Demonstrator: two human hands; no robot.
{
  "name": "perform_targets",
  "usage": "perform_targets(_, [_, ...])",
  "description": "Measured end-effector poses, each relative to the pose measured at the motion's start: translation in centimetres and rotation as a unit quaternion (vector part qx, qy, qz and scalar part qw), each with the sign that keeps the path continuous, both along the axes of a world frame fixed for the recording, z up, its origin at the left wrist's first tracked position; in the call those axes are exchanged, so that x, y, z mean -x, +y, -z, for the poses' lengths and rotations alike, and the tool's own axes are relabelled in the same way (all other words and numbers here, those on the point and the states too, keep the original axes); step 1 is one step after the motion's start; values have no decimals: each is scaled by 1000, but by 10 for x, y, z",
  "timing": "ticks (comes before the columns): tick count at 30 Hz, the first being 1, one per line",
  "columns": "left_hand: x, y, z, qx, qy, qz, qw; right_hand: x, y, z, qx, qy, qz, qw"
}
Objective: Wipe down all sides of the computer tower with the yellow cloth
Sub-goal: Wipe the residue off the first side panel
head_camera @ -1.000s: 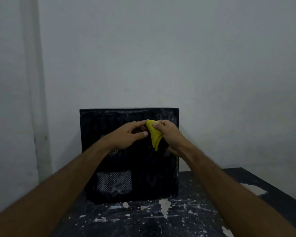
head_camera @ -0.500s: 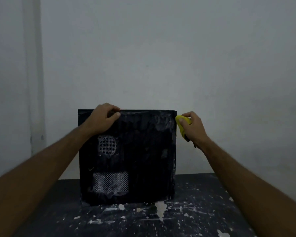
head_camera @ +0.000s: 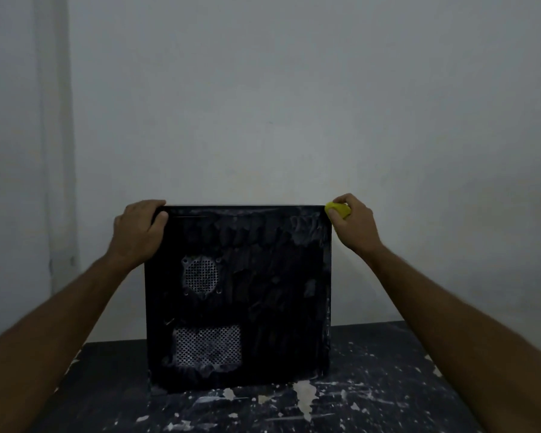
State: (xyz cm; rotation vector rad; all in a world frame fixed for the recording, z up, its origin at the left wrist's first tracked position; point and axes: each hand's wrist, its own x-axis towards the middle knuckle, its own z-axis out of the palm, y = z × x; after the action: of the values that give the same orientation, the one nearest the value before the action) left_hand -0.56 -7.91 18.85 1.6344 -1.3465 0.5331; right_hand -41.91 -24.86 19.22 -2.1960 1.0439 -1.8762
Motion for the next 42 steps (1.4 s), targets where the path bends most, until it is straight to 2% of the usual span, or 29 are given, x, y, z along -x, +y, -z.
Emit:
perform_targets(6, [-6, 1, 5, 13, 16, 2, 1000, 4, -1, 9, 28, 113, 44, 992])
perform_targets(10, [-11, 2, 7, 9, 12, 13, 1000, 10, -3, -9, 26, 91, 54, 994])
perform_targets(14, [-15, 3, 5, -3, 9, 12, 1000, 2, -2, 0, 48, 154, 48, 986])
perform_targets(19, [-1, 6, 4, -23, -9, -25, 999, 0, -4, -13, 41, 117, 73, 990])
perform_targets(23, [1, 9, 3, -52, -59, -81, 994, -5, -1, -7, 39, 194, 75, 977])
perform_targets(26, [4, 10, 0, -75, -63, -99, 990, -7, 0, -16, 35, 153, 93, 983])
perform_targets(28, [7, 10, -2, -82, -67, -106, 989, -10, 3, -17, 48, 177, 82, 980])
perform_targets(30, [7, 12, -2, -89, -72, -103, 988, -10, 4, -15, 41, 213, 82, 973])
perform_targets(34, [6, 14, -1, -96, -58, -82, 990, -9, 3, -20, 45, 179, 91, 979])
perform_targets(37, [8, 17, -1, -93, -42, -64, 993, -9, 5, -16, 40, 243, 76, 966])
perform_targets(40, [8, 17, 0, -94, -26, -48, 994, -7, 5, -20, 32, 181, 100, 978])
perform_targets(42, [7, 17, -1, -94, -16, -38, 995, -11, 7, -22, 44, 189, 71, 978])
